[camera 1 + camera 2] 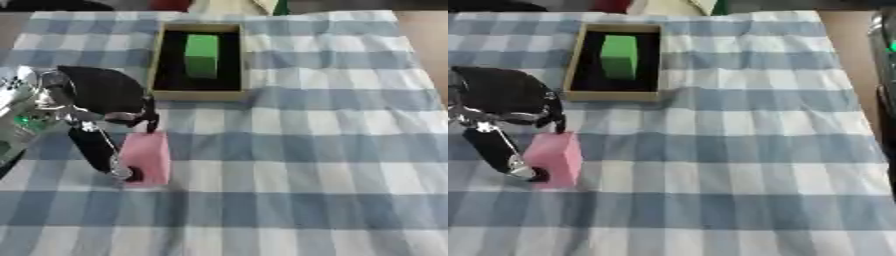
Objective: Pick up objects on the table and place them in the box.
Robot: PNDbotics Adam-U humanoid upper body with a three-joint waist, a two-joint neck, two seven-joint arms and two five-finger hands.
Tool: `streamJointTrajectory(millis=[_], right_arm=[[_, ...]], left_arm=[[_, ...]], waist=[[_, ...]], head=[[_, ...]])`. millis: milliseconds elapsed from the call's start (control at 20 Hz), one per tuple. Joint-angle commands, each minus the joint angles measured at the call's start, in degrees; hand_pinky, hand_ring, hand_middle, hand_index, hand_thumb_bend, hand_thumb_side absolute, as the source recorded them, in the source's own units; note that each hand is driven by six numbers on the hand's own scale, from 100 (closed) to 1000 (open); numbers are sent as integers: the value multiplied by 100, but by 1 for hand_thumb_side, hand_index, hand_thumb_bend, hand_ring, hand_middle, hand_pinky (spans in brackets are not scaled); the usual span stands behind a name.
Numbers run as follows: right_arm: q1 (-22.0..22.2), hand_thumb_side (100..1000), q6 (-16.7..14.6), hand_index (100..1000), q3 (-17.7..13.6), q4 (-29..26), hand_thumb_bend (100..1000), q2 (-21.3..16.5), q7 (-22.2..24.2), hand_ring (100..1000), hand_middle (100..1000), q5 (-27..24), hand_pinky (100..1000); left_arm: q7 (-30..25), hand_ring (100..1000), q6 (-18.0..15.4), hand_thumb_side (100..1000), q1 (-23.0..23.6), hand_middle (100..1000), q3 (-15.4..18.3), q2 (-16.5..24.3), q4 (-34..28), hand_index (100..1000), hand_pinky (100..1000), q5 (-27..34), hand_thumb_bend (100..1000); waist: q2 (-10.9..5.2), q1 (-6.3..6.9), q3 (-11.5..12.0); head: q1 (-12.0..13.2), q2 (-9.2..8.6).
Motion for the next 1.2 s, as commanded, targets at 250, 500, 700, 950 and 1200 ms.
streamJointTrajectory(millis=[250, 500, 700, 950, 1200], right_arm=[[-38, 705, 25, 734, -103, -81, 268, -50, -30, 740, 495, -36, 780], [-16, 705, 31, 734, -121, -107, 269, -21, -36, 740, 495, -9, 780], [-3, 704, 33, 733, -129, -146, 271, 8, -43, 739, 495, 17, 779], [-7, 704, 38, 732, -131, -179, 272, 36, -38, 739, 495, 36, 779], [-26, 706, 47, 730, -140, -177, 273, 44, -27, 738, 492, 36, 778]], left_arm=[[119, 459, 130, 526, -50, 291, 119, 85, -127, 492, 475, 340, 209], [187, 448, 334, 508, -88, 284, 469, 237, -619, 483, 468, 731, 178], [354, 436, 492, 492, -170, 282, 846, 380, -746, 480, 467, 1083, 144], [470, 429, 467, 481, -454, 279, 1040, 324, -323, 477, 463, 1335, 121], [641, 440, 356, 462, -724, 278, 1109, 128, 196, 476, 461, 1182, 110]], waist=[[-126, -17, -13], [-158, 1, -5], [-174, 31, -11], [-167, 61, -41], [-127, 73, -87]], head=[[-7, -61], [-7, -67], [1, -71], [66, -86], [111, -139]])
